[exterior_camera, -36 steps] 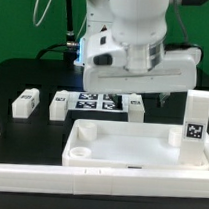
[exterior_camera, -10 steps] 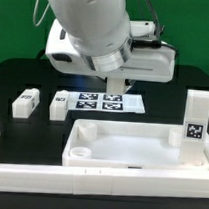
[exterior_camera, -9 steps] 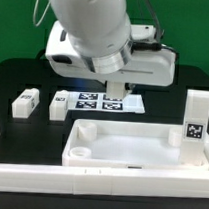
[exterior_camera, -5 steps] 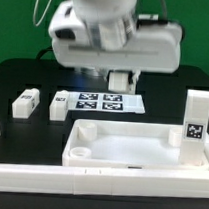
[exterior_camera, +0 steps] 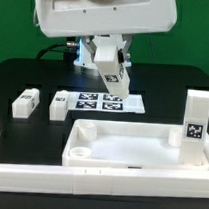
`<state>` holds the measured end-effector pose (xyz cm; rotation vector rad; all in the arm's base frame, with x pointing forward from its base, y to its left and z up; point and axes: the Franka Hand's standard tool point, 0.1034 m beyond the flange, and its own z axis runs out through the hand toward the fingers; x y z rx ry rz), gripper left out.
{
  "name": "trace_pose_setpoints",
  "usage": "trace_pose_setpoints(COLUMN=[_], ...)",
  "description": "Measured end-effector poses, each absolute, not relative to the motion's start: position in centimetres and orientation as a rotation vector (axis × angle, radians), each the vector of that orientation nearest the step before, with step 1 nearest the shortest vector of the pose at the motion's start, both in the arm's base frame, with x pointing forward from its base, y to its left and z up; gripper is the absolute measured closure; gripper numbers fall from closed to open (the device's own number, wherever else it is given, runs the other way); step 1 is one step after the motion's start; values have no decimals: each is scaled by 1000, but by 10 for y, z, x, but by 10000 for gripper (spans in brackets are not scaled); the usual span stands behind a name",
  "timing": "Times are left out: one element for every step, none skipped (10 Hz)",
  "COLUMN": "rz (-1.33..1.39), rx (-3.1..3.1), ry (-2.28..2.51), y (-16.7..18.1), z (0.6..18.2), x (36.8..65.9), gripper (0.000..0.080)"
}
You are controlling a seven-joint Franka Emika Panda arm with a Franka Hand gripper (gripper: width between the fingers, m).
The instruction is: Assemble desk
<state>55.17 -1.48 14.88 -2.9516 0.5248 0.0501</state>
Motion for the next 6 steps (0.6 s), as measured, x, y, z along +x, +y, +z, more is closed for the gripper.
trace_pose_setpoints(rz=[-13, -148, -224, -414, -607, -719], rx=[-2962, -2978, -2985, -2997, -3014, -3006], ry=[522, 504, 464, 448, 407, 413], y=[-14, -16, -25, -36, -40, -39], z=[148, 154, 165, 179, 185, 181], x=[551, 567, 581, 605, 619, 616], gripper=[511, 511, 511, 511, 511, 511])
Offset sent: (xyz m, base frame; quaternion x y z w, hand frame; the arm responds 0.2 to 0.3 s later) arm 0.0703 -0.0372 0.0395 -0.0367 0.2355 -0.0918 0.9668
